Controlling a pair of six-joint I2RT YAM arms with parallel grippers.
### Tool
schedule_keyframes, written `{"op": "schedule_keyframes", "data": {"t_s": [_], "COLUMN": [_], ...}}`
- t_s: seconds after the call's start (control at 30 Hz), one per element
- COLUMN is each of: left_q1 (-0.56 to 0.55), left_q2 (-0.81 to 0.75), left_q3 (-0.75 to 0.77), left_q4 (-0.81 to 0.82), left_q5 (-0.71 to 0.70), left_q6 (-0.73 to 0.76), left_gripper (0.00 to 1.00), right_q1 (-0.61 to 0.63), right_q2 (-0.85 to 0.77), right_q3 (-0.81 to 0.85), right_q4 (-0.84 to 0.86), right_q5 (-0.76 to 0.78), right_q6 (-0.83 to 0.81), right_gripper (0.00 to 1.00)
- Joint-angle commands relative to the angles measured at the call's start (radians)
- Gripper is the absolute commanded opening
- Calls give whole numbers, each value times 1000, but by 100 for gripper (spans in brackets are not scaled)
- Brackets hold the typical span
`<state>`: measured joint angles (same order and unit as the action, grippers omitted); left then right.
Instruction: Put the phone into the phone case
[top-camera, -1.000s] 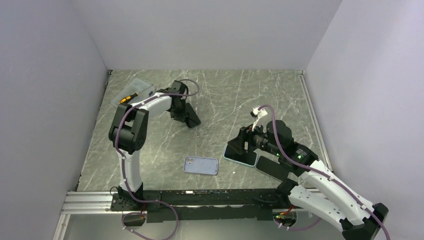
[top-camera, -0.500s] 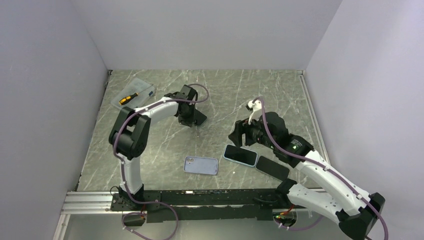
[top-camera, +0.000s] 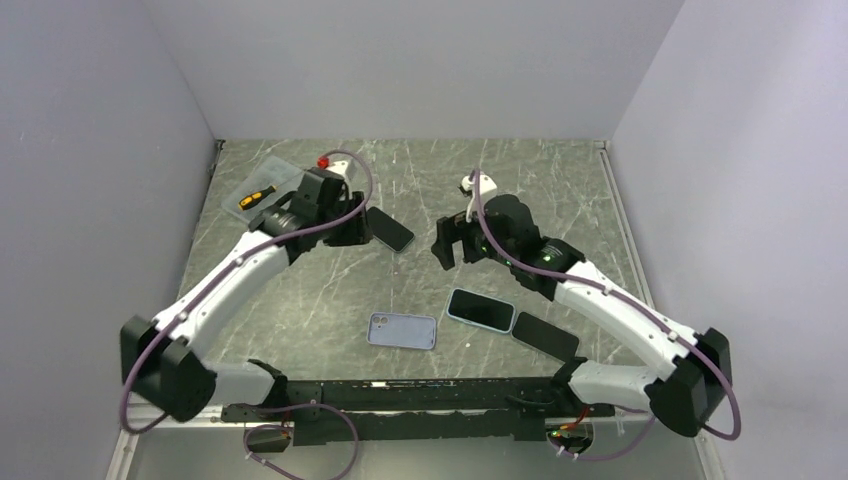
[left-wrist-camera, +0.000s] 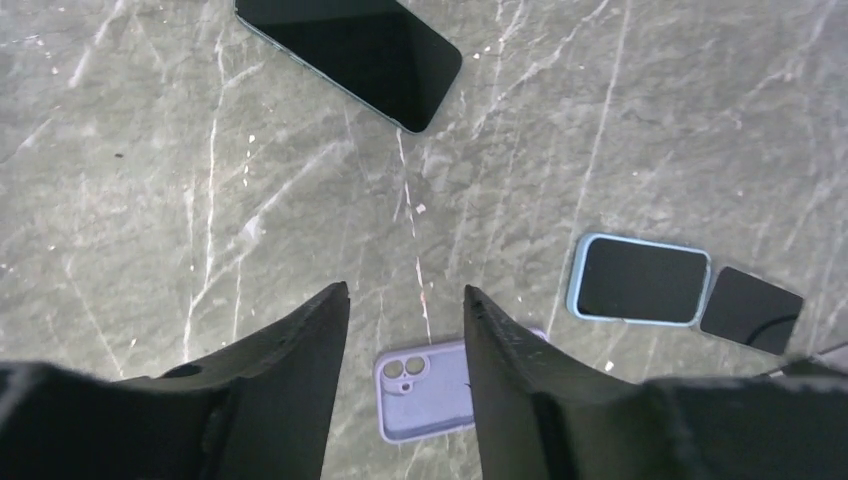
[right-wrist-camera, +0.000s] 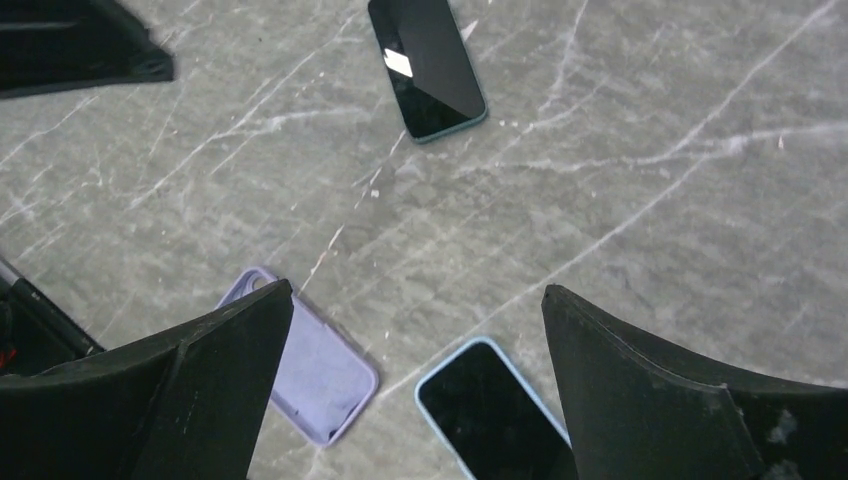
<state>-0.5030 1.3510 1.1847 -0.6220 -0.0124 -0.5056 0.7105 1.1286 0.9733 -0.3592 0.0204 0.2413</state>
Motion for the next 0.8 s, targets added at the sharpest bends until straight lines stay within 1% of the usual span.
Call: {"op": "schedule_keyframes", "data": {"t_s": [0.0, 0.1, 0.2, 0.23, 0.27, 0.37, 0.57, 0.7, 0.77], "left_q1": [0, 0, 0, 0, 0, 1, 2, 1, 1], "left_q2": [-165, -276, -388, -422, -452, -544, -677, -743, -767], "left_q3": [-27, -55, -88, -97, -108, -151, -240, -288, -305], "left_q4": [-98, -141, -166, -177, -182, -179, -152, -145, -138], "left_q5": [-8, -11, -18, -18, -17, -13, 40, 80, 97], "left_q6": [38, 62, 88, 99, 110, 126, 117, 114, 122], "left_gripper": [55, 61, 68, 90, 98, 99, 99, 99, 100], "right_q1": [-3, -8, -9, -9, -9, -11, -21, -26, -26], "right_q2": [66, 141, 247, 292, 356, 491, 739, 882, 943], "right_q3": [55, 73, 139, 174, 219, 338, 585, 736, 784], "right_q4": [205, 271, 268, 238, 214, 158, 43, -34, -39], "right_q5": [14, 24, -12, -29, -48, -88, -174, -284, -299], "right_q6": [-56, -108, -165, -183, -201, -231, -332, -356, -347], "right_gripper": [100, 100, 100, 100, 100, 100, 100, 100, 100]}}
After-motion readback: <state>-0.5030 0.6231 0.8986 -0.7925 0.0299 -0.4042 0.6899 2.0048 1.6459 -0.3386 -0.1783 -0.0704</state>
